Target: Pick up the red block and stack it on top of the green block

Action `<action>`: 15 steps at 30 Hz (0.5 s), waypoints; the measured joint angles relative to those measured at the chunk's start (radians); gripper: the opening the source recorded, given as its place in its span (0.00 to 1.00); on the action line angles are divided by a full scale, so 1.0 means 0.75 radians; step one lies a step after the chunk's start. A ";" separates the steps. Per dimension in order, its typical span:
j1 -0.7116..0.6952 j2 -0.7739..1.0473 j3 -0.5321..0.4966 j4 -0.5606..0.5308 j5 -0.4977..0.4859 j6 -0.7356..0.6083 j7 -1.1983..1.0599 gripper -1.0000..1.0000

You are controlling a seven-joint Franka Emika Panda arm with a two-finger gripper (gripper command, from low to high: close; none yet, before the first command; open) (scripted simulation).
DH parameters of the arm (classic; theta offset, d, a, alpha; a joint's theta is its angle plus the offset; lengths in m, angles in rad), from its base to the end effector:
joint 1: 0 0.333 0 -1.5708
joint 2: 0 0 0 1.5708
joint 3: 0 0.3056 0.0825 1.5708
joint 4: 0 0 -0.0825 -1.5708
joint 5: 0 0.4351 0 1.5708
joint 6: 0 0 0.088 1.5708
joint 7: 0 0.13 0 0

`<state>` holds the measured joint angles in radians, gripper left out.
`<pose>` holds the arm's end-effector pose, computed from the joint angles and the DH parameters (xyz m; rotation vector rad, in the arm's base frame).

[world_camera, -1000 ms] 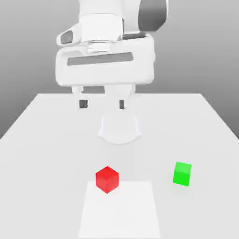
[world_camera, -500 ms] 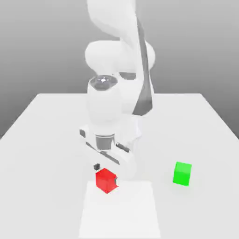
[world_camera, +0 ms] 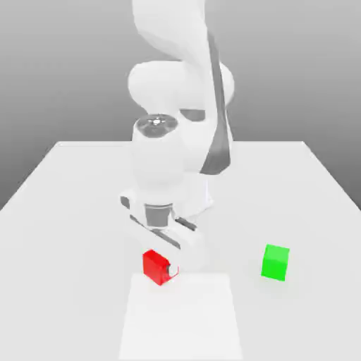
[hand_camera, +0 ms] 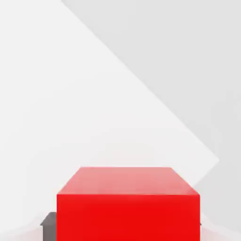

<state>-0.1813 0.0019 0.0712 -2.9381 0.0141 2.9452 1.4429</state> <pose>0.3376 -0.0381 0.0991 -2.2219 2.2131 -0.0036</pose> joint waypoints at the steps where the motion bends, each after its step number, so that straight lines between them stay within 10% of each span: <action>1: 0.004 -0.034 -0.001 -0.005 0.008 -0.030 -0.005 0.00; 15: 0.377 -0.259 0.227 0.013 0.142 -0.274 -0.096 0.00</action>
<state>0.1011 -0.1921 0.2414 -2.9285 0.1207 2.7400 1.3705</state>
